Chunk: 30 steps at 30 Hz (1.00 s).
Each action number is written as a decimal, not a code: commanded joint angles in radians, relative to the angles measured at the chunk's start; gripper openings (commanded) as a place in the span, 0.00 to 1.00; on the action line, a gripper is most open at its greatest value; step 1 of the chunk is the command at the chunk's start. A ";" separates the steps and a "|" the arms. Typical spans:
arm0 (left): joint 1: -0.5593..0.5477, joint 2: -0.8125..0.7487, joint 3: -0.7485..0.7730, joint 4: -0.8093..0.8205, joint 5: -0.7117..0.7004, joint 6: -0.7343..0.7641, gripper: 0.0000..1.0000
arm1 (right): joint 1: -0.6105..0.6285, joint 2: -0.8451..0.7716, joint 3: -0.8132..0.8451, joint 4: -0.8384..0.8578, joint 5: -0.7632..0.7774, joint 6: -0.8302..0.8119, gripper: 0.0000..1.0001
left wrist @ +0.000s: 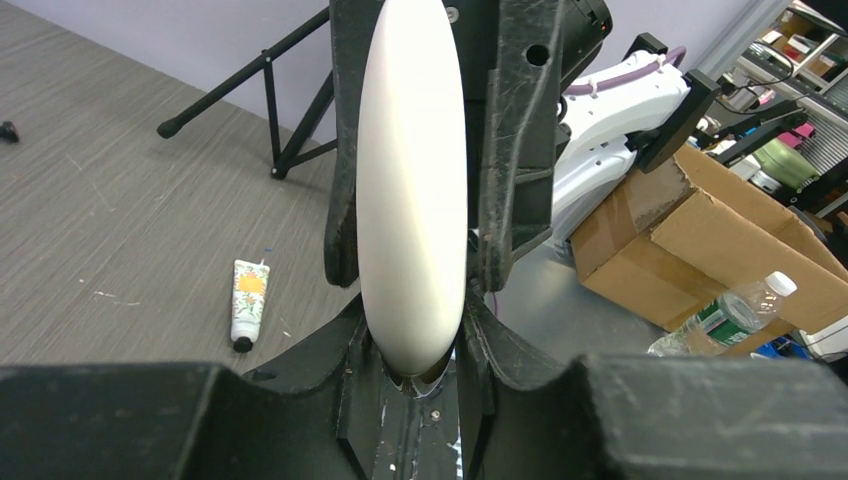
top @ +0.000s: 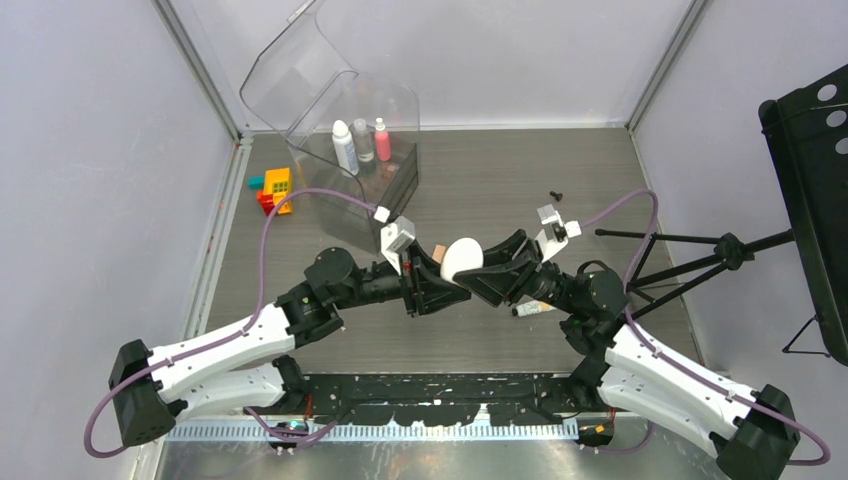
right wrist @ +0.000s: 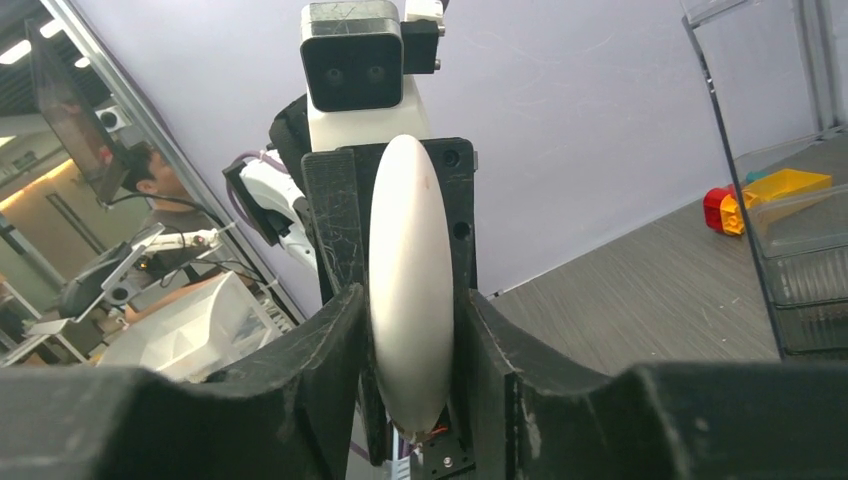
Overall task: Organize the makeup
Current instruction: Place the makeup in the storage box.
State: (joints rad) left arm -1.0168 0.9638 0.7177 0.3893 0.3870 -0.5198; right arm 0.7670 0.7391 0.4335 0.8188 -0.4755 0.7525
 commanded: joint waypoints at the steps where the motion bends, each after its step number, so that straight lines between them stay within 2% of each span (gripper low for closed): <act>1: 0.001 -0.037 0.021 0.017 -0.001 0.020 0.03 | 0.003 -0.052 0.046 -0.077 0.017 -0.074 0.53; 6: 0.001 -0.034 0.030 -0.005 0.025 0.014 0.03 | 0.002 -0.101 0.136 -0.299 0.019 -0.164 0.62; 13: 0.001 -0.004 0.059 -0.034 0.166 0.015 0.01 | 0.003 -0.150 0.222 -0.481 -0.014 -0.236 0.63; 17: 0.002 0.012 0.067 -0.005 0.237 -0.003 0.00 | 0.002 -0.154 0.310 -0.667 -0.059 -0.294 0.59; 22: 0.003 0.010 0.074 -0.007 0.235 0.005 0.00 | 0.002 -0.143 0.398 -0.833 -0.112 -0.353 0.54; 30: 0.002 0.025 0.080 -0.003 0.242 0.007 0.00 | 0.002 -0.150 0.410 -0.877 -0.117 -0.371 0.41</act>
State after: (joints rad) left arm -1.0168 0.9878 0.7410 0.3271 0.6216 -0.5167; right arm 0.7673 0.5884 0.7998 -0.0113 -0.5560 0.4103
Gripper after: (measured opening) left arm 0.299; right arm 0.432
